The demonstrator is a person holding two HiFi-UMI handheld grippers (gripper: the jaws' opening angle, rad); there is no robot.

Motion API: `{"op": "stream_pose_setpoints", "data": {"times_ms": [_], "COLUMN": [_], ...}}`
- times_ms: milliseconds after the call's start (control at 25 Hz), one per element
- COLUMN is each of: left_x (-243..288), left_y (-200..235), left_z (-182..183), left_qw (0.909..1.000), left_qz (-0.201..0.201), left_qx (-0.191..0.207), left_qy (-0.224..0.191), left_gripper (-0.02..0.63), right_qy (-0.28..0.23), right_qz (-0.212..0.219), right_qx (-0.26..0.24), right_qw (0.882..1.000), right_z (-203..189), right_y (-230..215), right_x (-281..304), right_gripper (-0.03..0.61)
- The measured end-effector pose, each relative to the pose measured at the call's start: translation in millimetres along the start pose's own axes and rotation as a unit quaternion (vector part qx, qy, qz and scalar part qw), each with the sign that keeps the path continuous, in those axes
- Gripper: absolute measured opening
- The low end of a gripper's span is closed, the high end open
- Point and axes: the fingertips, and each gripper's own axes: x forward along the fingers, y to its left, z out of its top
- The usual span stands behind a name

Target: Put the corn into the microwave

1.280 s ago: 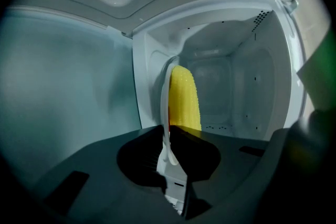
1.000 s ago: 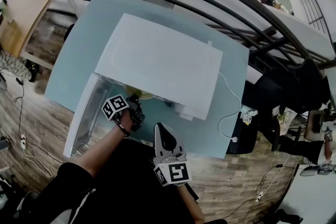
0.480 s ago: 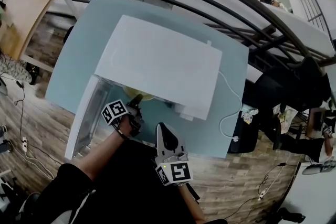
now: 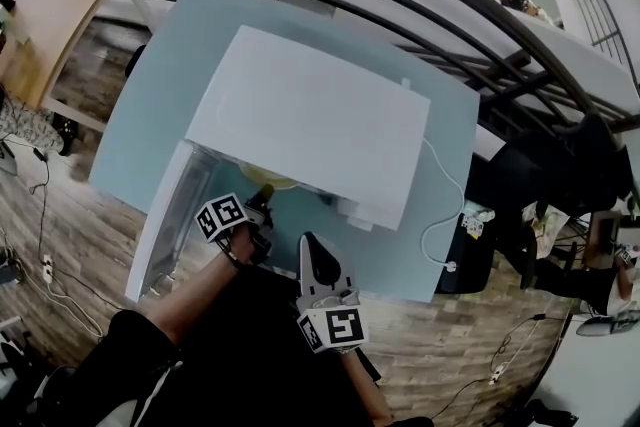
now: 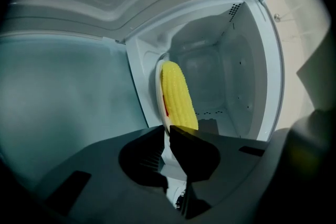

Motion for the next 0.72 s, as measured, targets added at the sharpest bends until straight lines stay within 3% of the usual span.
{"op": "stream_pose_setpoints", "data": {"times_ms": [480, 720], "left_x": [18.9, 25.2], "left_y": [1.6, -2.4], "left_z": [11.9, 13.3], "left_qw": [0.9999, 0.9997], "left_qz": [0.01, 0.015], "left_qx": [-0.008, 0.018], "left_qy": [-0.003, 0.002], "left_gripper": [0.032, 0.034], "right_qy": [0.0, 0.001], "right_qz": [-0.014, -0.015], "right_qx": [0.002, 0.001], "right_qw": [1.0, 1.0], "right_z": [-0.1, 0.2], "right_y": [-6.7, -9.1], "right_x": [-1.8, -1.0], "right_gripper": [0.009, 0.009]}}
